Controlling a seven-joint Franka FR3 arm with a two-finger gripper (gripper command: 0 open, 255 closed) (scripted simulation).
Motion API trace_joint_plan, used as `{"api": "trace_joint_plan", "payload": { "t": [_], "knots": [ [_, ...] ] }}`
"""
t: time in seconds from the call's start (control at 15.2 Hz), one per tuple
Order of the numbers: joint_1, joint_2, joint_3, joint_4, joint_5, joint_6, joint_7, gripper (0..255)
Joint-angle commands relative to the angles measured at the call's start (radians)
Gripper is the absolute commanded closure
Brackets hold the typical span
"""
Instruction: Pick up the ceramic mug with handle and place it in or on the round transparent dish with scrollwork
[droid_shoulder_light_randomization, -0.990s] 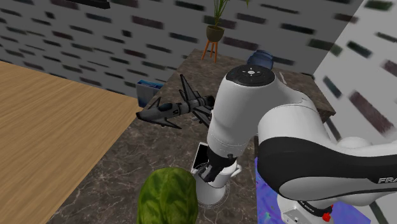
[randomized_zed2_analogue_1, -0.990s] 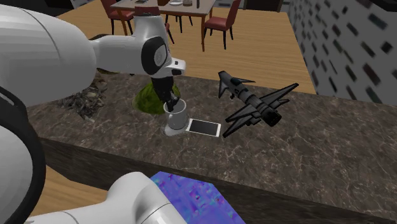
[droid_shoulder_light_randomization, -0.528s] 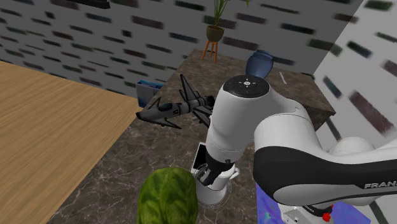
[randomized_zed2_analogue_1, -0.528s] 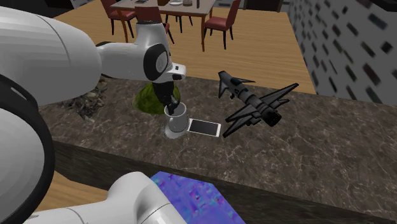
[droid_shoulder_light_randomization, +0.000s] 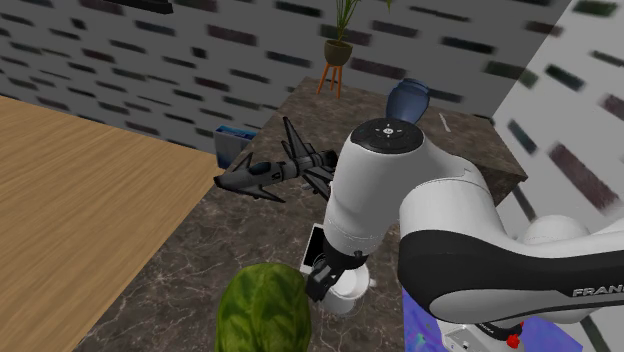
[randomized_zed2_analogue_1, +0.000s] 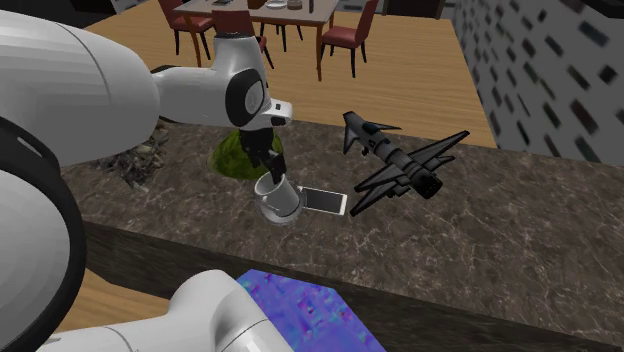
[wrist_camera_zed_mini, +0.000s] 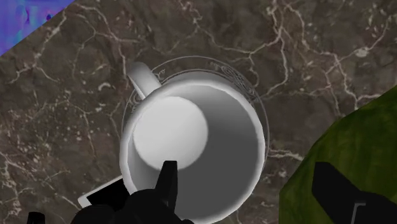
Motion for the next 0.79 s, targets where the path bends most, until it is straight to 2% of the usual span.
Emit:
{"api": "trace_joint_plan", "payload": {
  "t": [0.0, 0.07, 0.33, 0.73],
  "knots": [
    [0.0, 0.0, 0.0, 0.0, 0.0, 0.0, 0.0, 0],
    [0.0, 0.0, 0.0, 0.0, 0.0, 0.0, 0.0, 0],
    [0.01, -0.048, -0.052, 0.093, -0.009, -0.14, -0.006, 0],
    [0.01, -0.048, -0.052, 0.093, -0.009, -0.14, -0.006, 0]
  ]
}}
